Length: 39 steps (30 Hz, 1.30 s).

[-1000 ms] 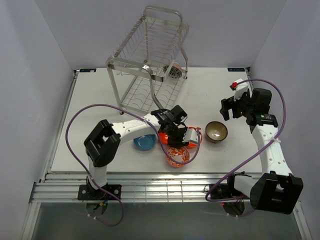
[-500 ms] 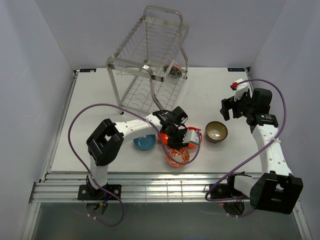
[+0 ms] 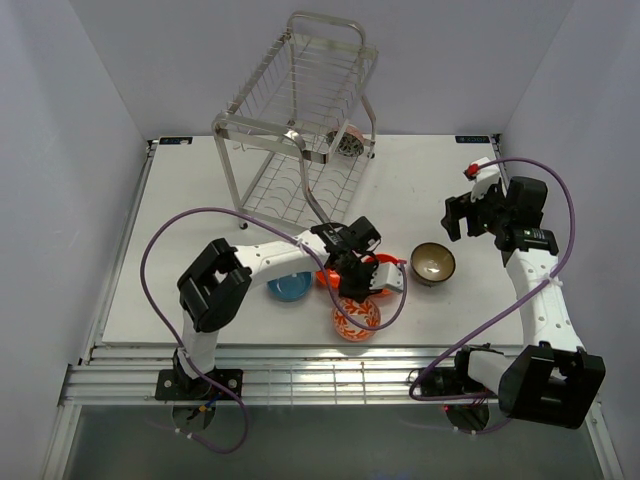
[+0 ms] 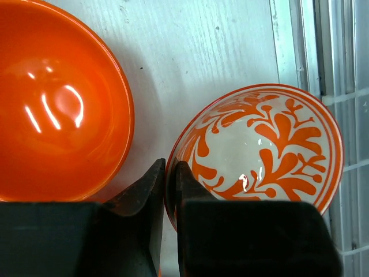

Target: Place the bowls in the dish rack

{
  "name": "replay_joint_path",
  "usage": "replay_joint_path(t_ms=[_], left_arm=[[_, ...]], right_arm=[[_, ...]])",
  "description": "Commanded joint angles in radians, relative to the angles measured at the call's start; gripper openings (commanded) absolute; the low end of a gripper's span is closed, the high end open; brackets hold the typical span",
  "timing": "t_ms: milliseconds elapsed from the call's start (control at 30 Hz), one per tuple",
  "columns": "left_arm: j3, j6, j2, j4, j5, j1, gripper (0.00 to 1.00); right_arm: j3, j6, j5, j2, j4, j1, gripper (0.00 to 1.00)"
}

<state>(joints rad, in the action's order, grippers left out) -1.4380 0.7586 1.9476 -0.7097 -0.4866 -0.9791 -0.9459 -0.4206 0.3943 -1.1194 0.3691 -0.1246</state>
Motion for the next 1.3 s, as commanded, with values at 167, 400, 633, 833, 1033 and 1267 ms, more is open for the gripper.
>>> replay_joint_path(t_ms=[167,400,633,833,1033,1267], left_arm=[[-0.139,-0.215,-0.096,-0.010,0.042,-0.038,0.00],[-0.332,-0.413,-0.139,-0.014,0.153,-0.038,0.00],[-0.502,-0.623,-0.098,0.042,0.523,-0.038,0.00],[-0.548,-0.703,-0.072,0.098,0.748,-0.036,0.00],[-0.616,-0.725,-0.010,0.093,0.861,-0.036,0.00],[-0.696,-0.837,0.037,0.095,0.954,-0.036,0.00]], right_arm=[[-0.060,0.108,0.116,-0.023,0.014,-0.061,0.90],[-0.186,0.203,0.294,-0.077,0.085,-0.199,0.90],[-0.217,0.259,0.344,-0.017,0.076,-0.221,0.91],[-0.189,0.238,0.330,0.046,0.082,-0.230,0.98],[-0.133,0.218,0.455,0.087,0.108,-0.231,0.90],[-0.045,0.391,0.425,0.115,-0.037,-0.195,0.81]])
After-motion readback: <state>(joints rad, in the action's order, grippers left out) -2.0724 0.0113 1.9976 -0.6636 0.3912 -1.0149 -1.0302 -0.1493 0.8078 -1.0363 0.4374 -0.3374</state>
